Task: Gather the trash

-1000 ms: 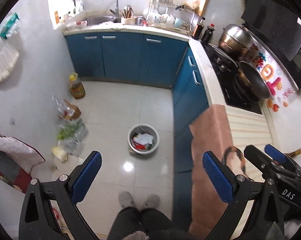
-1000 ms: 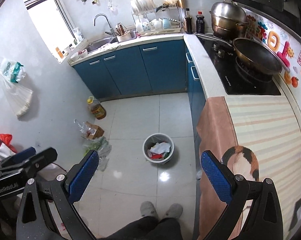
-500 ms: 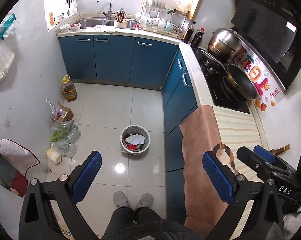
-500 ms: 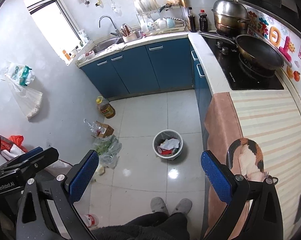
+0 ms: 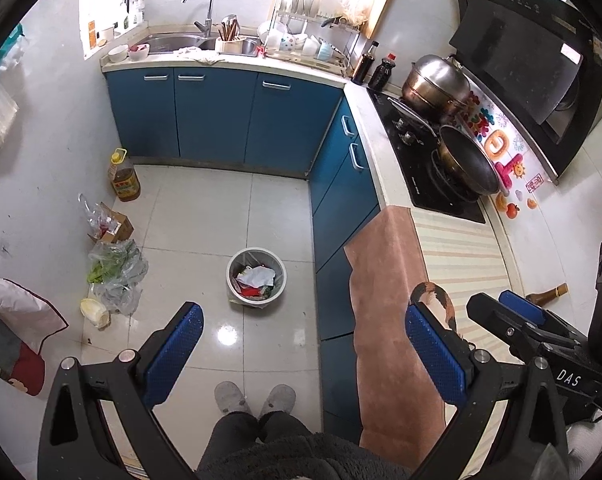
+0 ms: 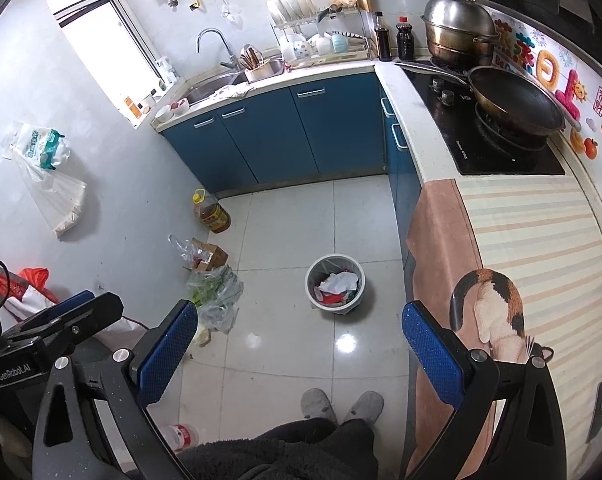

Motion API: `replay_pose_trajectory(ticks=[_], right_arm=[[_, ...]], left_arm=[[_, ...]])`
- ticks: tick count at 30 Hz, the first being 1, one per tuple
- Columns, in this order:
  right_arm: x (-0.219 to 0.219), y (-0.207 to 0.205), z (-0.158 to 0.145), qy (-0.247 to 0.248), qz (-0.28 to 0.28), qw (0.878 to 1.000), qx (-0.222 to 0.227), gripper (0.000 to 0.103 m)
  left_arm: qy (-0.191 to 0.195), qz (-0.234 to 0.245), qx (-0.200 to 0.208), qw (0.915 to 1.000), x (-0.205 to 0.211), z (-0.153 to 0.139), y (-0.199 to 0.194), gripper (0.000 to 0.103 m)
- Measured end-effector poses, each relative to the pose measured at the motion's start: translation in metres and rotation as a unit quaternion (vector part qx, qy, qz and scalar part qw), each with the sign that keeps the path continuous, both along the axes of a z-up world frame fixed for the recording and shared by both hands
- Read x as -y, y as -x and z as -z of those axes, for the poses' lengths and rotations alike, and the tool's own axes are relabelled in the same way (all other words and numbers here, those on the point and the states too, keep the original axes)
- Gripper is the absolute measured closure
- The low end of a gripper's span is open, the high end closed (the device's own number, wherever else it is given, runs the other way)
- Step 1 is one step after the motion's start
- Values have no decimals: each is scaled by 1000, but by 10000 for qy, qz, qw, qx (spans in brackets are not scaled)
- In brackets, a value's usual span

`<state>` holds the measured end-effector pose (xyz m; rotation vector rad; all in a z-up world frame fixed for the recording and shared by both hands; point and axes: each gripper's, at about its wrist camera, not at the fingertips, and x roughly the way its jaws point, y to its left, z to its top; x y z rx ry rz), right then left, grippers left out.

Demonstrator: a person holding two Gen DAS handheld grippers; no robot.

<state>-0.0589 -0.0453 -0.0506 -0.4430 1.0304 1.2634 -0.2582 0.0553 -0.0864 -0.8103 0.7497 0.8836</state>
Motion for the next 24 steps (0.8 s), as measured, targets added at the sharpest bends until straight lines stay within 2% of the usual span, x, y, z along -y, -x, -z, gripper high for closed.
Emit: replay_pose_trajectory(ticks=[24], right_arm=[[5, -23, 8, 79, -7, 9999, -66, 0]], left_arm=[[24, 112, -70, 9999, 1, 1, -11, 0]])
